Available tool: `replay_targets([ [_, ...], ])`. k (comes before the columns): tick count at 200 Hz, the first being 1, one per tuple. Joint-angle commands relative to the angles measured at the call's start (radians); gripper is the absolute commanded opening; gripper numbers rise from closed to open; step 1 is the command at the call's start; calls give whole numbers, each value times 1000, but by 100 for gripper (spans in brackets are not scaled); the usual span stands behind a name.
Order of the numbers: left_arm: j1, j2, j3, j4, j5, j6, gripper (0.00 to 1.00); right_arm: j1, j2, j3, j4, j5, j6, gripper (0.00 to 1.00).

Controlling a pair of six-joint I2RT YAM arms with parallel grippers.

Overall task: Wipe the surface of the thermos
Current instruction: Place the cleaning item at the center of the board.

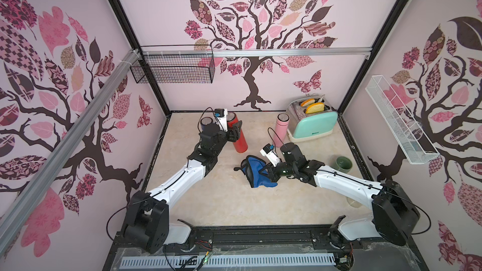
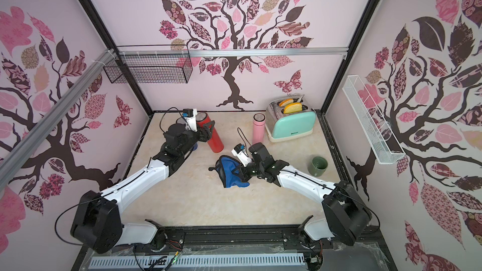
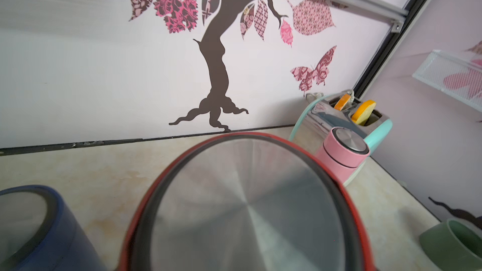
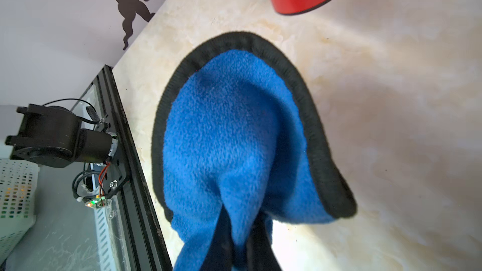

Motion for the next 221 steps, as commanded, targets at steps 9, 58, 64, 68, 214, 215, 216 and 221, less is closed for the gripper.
replay_targets([
  [9, -7, 101, 71, 129, 39, 123, 0, 25, 57, -4, 66, 37, 3, 1],
  [58, -7, 253, 86, 276, 33, 174, 0, 42, 160, -14, 93, 73, 0, 28],
  [64, -8, 265, 90, 284, 35, 179, 0, 43, 169, -14, 93, 76, -1, 31],
  [68, -8, 273, 94, 287, 35, 180, 0, 45, 174, -17, 93, 79, -2, 34],
  [214, -8, 492, 182, 459, 72, 188, 0, 51, 51, -22, -46, 235, -53, 100],
  [215, -8, 493, 182, 459, 72, 189, 0, 51, 49, -23, -48, 236, -53, 100],
  [216, -7, 493, 182, 459, 72, 189, 0, 51, 47, -22, -49, 237, -52, 100],
  [221, -8, 495, 182, 461, 74, 190, 0, 51, 37, -23, -54, 241, -53, 100],
])
